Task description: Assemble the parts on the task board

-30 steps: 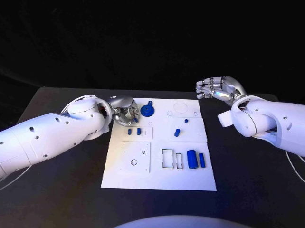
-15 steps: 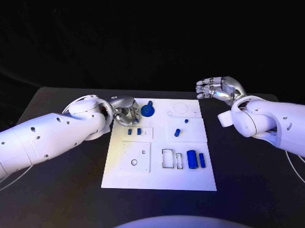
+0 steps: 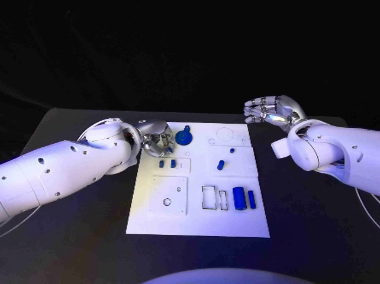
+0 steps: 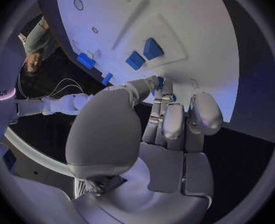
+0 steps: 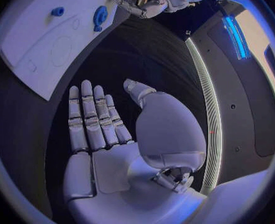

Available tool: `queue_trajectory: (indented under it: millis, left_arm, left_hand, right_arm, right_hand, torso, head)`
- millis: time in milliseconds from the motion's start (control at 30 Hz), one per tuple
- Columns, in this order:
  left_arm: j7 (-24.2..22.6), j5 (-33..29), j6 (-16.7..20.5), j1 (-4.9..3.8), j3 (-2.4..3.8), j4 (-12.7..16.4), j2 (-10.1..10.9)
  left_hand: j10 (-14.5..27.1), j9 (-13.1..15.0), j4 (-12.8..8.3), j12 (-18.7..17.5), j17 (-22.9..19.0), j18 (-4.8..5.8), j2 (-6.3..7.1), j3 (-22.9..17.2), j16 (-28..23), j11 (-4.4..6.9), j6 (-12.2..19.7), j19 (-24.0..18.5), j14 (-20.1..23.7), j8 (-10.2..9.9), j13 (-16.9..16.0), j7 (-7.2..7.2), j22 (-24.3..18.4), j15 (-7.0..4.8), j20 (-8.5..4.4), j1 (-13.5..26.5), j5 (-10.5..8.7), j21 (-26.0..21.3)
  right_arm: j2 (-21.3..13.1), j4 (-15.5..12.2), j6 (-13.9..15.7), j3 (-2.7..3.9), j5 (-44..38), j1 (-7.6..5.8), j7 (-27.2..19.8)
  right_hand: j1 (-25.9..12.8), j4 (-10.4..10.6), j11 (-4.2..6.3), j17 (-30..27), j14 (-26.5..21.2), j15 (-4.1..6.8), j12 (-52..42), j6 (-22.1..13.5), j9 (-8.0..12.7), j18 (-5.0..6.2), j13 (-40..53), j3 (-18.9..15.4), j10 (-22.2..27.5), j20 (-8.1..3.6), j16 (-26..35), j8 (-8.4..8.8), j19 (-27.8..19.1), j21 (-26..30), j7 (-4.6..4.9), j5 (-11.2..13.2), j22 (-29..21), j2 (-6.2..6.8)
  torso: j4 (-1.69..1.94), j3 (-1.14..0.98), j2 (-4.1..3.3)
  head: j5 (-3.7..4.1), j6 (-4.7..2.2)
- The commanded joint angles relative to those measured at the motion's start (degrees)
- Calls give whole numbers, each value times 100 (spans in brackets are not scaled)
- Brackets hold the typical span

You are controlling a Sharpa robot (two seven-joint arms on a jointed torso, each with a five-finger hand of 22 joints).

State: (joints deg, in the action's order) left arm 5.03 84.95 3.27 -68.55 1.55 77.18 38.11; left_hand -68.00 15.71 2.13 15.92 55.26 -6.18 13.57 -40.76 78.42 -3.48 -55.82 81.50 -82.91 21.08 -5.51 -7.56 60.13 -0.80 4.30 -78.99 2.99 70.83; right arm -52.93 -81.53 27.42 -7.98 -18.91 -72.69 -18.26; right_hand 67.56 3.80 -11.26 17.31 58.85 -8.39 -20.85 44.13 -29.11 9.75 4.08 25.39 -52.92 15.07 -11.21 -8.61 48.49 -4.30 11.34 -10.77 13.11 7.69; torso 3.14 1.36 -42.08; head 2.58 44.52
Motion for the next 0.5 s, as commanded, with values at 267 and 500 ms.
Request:
queue_trajectory:
  millis: [267,500]
  left_arm:
    - [53,13,-115,4,-5,-43,-39]
    - [53,-20,-132,12,-22,-80,-78]
  left_hand:
    - [-9,4,3,-79,35,37,-27,47,-9,-5,-10,4,14,-30,-17,-4,-7,-31,-44,39,8,13]
    - [-1,1,18,-105,17,44,-20,68,-17,-16,18,3,23,-61,-30,-19,18,-22,-41,69,7,28]
  right_arm:
    - [5,-1,-48,0,-22,9,-55]
    - [5,0,-48,0,-21,11,-55]
  right_hand:
    - [0,-1,17,-6,22,-7,-36,-24,6,80,-6,-45,29,39,36,20,10,30,357,-32,-6,-38]
    - [0,-1,17,-6,22,-7,-36,-24,6,80,-6,-45,29,39,36,20,10,30,357,-32,-6,-38]
  torso:
    - [0,2,-3]
    - [-2,3,-1]
  head:
    - [4,0]
    - [3,6]
